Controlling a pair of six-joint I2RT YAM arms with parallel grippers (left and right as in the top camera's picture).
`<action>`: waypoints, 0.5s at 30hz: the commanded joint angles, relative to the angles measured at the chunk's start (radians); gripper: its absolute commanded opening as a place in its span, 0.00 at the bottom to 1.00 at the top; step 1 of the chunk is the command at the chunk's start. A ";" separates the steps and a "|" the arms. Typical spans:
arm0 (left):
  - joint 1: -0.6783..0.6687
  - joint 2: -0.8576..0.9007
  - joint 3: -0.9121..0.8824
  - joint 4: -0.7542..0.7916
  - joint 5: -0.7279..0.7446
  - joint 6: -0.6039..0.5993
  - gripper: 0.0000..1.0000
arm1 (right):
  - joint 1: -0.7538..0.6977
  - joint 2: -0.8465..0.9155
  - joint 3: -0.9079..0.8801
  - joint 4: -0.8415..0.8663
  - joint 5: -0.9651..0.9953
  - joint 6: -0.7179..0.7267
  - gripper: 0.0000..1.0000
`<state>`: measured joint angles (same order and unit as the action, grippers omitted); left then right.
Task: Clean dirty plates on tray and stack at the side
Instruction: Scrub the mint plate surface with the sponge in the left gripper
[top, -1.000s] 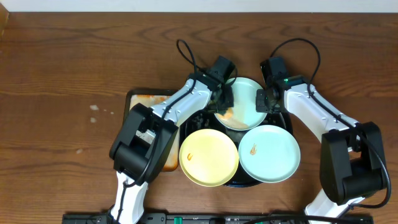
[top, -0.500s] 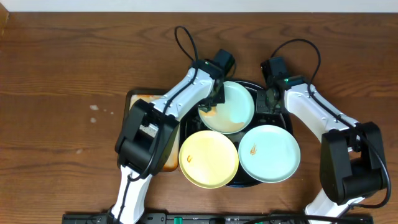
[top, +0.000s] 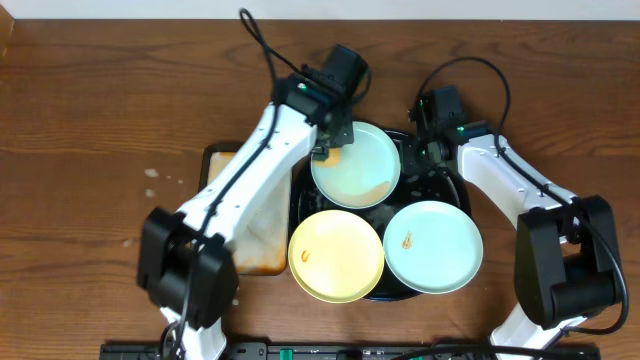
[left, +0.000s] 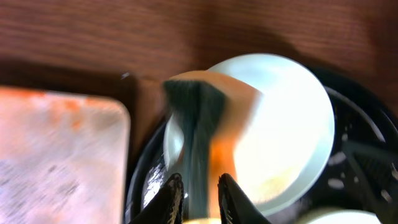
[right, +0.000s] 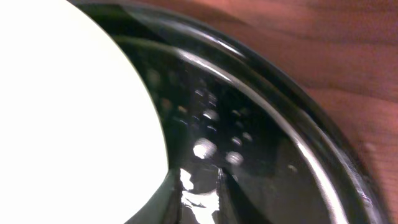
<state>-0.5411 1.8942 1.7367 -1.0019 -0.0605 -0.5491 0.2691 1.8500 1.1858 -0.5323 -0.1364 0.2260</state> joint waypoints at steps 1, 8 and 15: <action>0.023 -0.018 0.012 -0.060 -0.032 0.006 0.21 | -0.011 -0.015 -0.005 0.019 -0.101 -0.016 0.26; 0.127 -0.021 -0.015 -0.207 -0.038 0.005 0.20 | -0.008 0.050 -0.005 0.026 -0.078 -0.020 0.36; 0.180 -0.020 -0.026 -0.093 0.217 0.168 0.16 | -0.008 0.132 -0.005 0.040 -0.078 -0.013 0.17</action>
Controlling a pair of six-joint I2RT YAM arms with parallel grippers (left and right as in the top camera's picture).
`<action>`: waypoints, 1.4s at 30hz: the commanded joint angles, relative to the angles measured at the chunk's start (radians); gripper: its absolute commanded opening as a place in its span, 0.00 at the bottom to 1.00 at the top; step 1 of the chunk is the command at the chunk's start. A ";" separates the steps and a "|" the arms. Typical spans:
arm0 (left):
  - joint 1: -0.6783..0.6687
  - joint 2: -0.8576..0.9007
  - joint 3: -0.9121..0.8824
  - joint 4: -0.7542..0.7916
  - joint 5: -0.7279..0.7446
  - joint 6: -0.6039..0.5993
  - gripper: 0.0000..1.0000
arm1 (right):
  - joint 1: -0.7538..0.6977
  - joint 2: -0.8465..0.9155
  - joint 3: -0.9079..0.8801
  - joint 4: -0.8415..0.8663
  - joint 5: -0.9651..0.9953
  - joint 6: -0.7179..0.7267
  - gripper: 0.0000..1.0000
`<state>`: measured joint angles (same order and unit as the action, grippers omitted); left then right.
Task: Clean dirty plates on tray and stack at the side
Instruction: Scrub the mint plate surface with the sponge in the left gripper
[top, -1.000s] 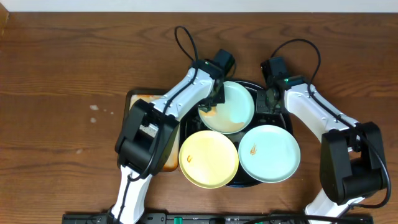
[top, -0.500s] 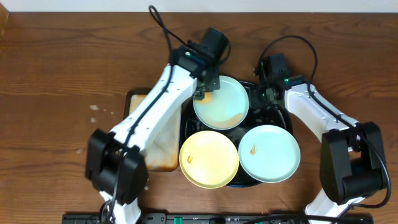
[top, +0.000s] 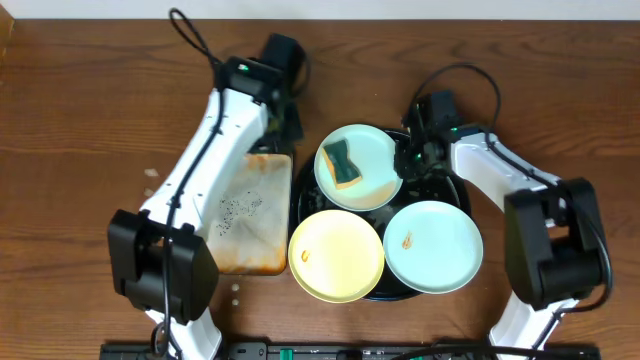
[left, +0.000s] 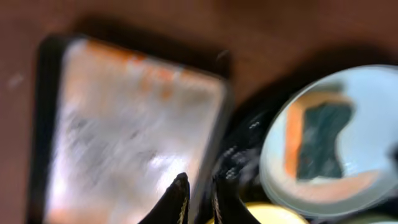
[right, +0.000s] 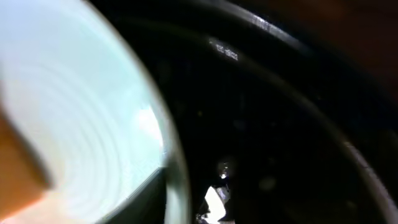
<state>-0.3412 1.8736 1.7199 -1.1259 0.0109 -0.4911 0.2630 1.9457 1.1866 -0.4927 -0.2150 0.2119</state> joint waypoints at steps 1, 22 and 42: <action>-0.032 0.000 -0.012 0.048 0.148 0.111 0.17 | -0.002 0.037 -0.006 0.003 0.001 0.009 0.15; -0.174 0.017 -0.346 0.565 0.217 -0.098 0.50 | 0.013 -0.054 -0.005 -0.077 0.174 0.072 0.01; -0.214 0.179 -0.326 0.677 0.217 0.008 0.07 | 0.022 -0.055 -0.005 -0.093 0.177 0.072 0.01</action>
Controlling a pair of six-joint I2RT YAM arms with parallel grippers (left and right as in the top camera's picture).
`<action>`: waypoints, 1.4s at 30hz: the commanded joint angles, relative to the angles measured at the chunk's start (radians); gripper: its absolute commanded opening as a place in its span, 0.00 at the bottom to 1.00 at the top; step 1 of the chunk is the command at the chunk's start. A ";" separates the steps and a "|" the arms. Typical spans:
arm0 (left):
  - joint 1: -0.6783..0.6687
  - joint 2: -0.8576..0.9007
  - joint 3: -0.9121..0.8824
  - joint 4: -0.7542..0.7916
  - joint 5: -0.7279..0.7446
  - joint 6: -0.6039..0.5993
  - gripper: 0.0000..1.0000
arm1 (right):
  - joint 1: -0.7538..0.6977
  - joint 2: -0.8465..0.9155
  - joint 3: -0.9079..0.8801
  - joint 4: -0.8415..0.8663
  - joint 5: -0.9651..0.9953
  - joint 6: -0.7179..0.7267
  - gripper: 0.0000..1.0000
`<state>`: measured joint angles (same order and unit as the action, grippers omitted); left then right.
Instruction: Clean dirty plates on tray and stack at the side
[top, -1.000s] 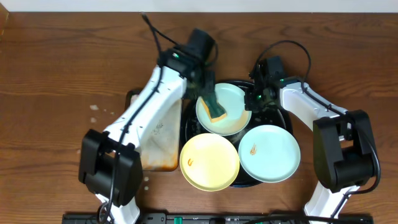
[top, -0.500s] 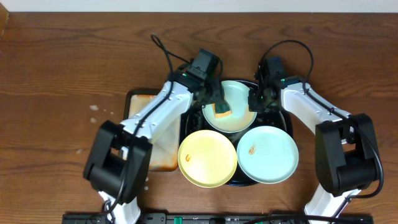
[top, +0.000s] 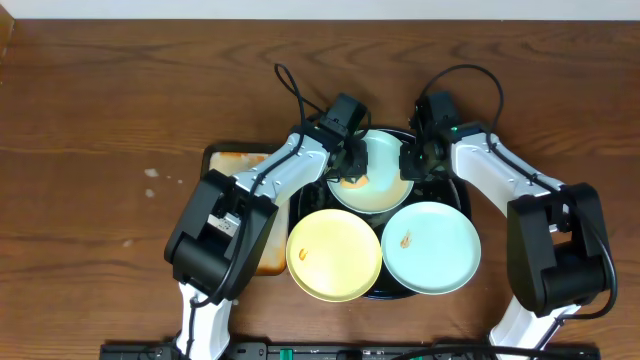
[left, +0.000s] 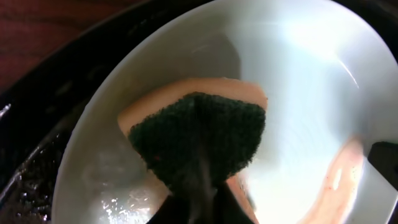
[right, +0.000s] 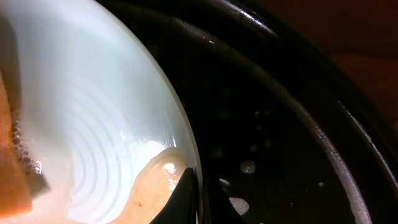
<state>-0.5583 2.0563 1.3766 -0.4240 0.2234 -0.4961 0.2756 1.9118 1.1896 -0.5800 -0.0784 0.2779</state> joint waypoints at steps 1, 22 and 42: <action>0.004 -0.018 0.028 -0.039 0.004 0.014 0.07 | 0.009 -0.021 -0.008 -0.005 0.050 0.006 0.01; 0.375 -0.305 -0.055 -0.505 -0.216 0.081 0.08 | 0.052 -0.214 0.001 -0.008 0.356 -0.131 0.01; 0.383 -0.304 -0.182 -0.442 -0.214 0.100 0.08 | 0.388 -0.378 0.001 0.019 1.016 -0.306 0.01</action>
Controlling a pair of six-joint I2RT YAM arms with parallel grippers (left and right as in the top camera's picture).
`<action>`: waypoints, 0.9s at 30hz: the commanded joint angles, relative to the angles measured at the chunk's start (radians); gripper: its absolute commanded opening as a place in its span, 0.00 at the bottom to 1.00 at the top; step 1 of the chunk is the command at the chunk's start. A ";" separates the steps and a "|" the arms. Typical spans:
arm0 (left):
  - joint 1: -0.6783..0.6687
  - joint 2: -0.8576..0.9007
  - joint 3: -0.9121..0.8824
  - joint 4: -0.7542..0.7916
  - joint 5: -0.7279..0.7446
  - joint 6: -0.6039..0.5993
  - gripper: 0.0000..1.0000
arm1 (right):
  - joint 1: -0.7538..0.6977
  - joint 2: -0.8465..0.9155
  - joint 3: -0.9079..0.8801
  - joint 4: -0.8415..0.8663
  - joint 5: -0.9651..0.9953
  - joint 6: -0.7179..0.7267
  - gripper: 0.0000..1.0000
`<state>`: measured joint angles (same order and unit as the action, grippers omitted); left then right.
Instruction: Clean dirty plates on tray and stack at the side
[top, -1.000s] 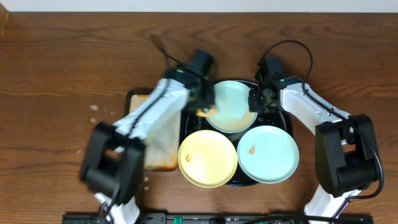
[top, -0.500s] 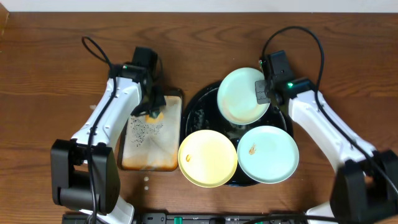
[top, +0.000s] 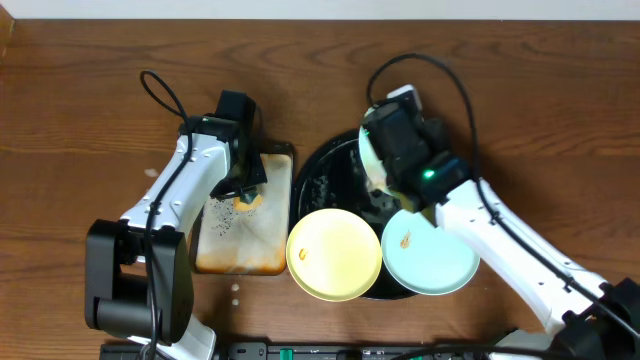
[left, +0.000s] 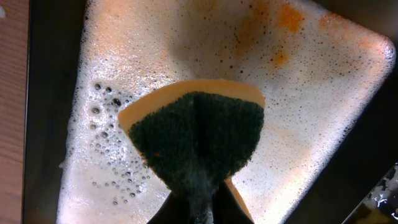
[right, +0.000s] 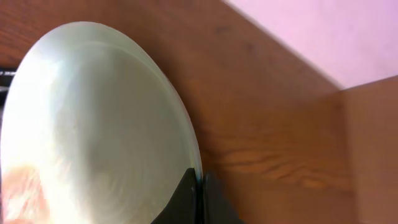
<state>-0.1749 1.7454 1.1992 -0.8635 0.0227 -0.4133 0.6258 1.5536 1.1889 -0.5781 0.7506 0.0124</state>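
Observation:
My left gripper (left: 199, 200) is shut on a green-and-orange sponge (left: 196, 134), held just over the foamy rectangular tray (left: 311, 81) at the left (top: 240, 240). My right gripper (right: 200, 183) is shut on the rim of a pale green plate (right: 93, 137). That plate is lifted and stands on edge (top: 368, 165) over the back of the round black tray (top: 325, 180). A yellow plate (top: 335, 255) and a pale green plate (top: 432, 250), each with an orange stain, lie at the front of the black tray.
Orange smears and foam cover the rectangular tray. The black tray holds water drops. Bare wooden table (top: 520, 120) lies to the right of and behind the black tray. Cables loop behind both arms.
The left gripper has moved with the sponge from the far plate to above the foamy tray at the left. The right gripper has raised that plate off the black tray and tipped it on edge.
First the left gripper held the sponge at the far plate, with the right at its rim. Then the sponge lay on the plate and the left gripper was over the foamy tray. Later it held the sponge on the plate again. Now sponge and plate are apart.

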 joint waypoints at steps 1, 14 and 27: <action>0.000 0.006 -0.005 -0.003 -0.013 0.017 0.08 | 0.050 -0.020 0.002 0.026 0.206 -0.055 0.01; 0.000 0.006 -0.005 -0.003 -0.013 0.017 0.09 | 0.156 -0.020 0.002 0.048 0.420 -0.119 0.01; 0.000 0.006 -0.005 -0.003 -0.013 0.016 0.11 | 0.188 -0.020 0.002 0.047 0.480 -0.132 0.01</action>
<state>-0.1749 1.7454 1.1992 -0.8639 0.0227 -0.4129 0.7933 1.5536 1.1889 -0.5339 1.1801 -0.1135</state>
